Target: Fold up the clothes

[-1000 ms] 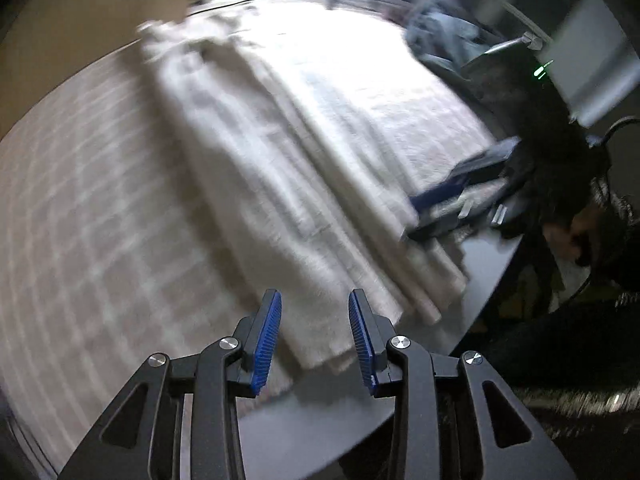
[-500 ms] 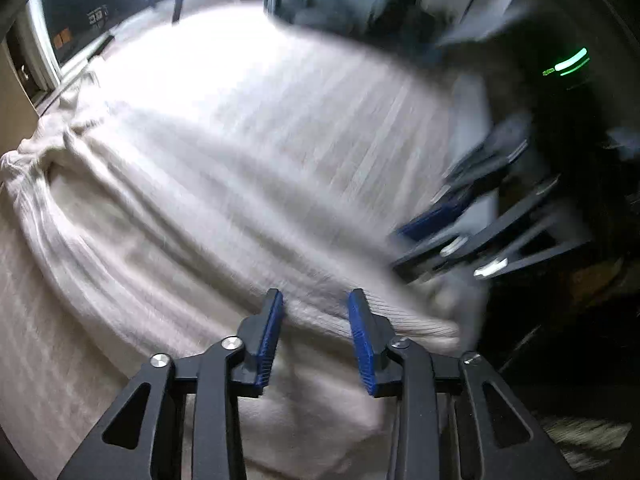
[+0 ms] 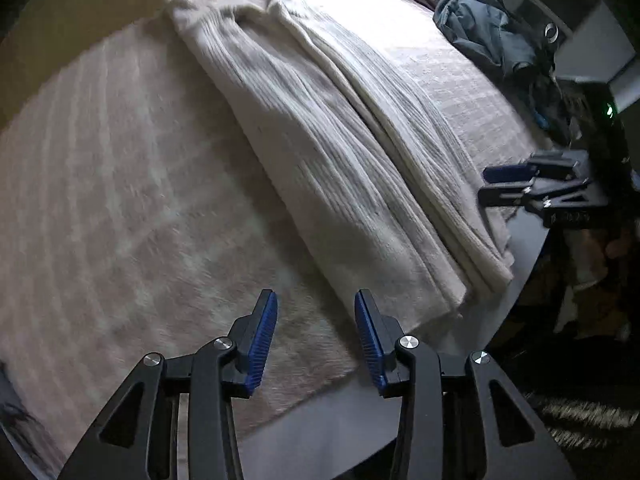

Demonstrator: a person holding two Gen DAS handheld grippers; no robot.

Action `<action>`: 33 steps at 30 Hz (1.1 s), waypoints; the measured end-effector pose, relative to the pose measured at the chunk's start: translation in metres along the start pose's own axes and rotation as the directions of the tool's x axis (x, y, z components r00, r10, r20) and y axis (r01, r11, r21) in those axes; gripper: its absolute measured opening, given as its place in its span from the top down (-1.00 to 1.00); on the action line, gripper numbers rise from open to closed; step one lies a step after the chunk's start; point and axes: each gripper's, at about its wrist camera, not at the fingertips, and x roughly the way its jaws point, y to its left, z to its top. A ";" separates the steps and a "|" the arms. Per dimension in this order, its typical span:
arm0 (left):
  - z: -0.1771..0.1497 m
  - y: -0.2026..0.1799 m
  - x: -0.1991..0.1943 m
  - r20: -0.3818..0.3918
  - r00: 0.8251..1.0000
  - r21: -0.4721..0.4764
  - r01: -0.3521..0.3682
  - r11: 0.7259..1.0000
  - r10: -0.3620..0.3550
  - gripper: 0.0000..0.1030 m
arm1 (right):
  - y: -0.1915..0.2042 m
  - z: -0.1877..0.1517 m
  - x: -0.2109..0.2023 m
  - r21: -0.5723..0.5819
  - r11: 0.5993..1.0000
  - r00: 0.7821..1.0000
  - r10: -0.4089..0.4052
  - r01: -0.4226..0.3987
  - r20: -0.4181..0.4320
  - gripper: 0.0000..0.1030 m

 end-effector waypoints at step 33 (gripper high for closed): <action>-0.020 -0.061 0.006 0.072 0.992 0.186 0.093 0.978 -0.108 0.79 | 0.019 0.190 0.030 -0.110 0.970 0.975 0.212 -0.218 -0.067 0.55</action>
